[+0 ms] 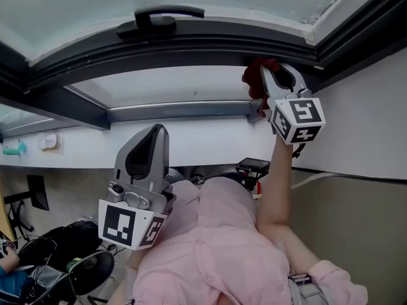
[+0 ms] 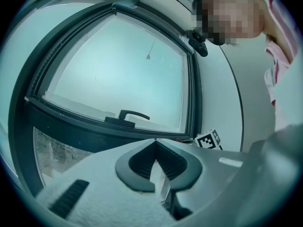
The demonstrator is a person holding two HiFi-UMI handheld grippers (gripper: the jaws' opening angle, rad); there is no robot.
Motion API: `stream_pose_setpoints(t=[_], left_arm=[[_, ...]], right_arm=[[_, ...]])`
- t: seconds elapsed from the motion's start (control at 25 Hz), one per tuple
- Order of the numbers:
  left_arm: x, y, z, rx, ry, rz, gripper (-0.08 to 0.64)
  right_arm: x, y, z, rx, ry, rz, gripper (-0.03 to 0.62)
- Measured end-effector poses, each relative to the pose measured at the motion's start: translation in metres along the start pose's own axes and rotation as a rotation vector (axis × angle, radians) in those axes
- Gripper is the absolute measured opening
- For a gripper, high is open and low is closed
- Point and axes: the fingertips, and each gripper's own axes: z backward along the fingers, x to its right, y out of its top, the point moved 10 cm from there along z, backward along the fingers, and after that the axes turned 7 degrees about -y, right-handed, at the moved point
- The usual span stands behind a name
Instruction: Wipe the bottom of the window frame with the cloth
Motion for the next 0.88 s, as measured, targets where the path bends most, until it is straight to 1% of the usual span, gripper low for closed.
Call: stream_pose_setpoints(t=[0.12, 0.28, 0.72, 0.8, 0.88], left_arm=[[-0.001, 0.0, -0.001, 0.0, 0.0, 0.006, 0.0], [-0.003, -0.002, -0.003, -0.005, 0.0, 0.012, 0.0], [-0.002, -0.002, -0.005, -0.006, -0.001, 0.008, 0.0], [-0.001, -0.002, -0.005, -0.008, -0.001, 0.007, 0.0], [0.0, -0.002, -0.006, -0.01, -0.002, 0.006, 0.0]], right_arm=[[0.007, 0.0, 0.002, -0.006, 0.02, 0.012, 0.052], [0.018, -0.002, 0.006, -0.016, -0.004, 0.0, 0.052], [0.02, -0.004, 0.007, 0.001, 0.011, 0.005, 0.052], [0.022, -0.004, 0.008, -0.001, -0.001, -0.001, 0.052], [0.029, -0.006, 0.011, -0.009, -0.037, -0.011, 0.052]])
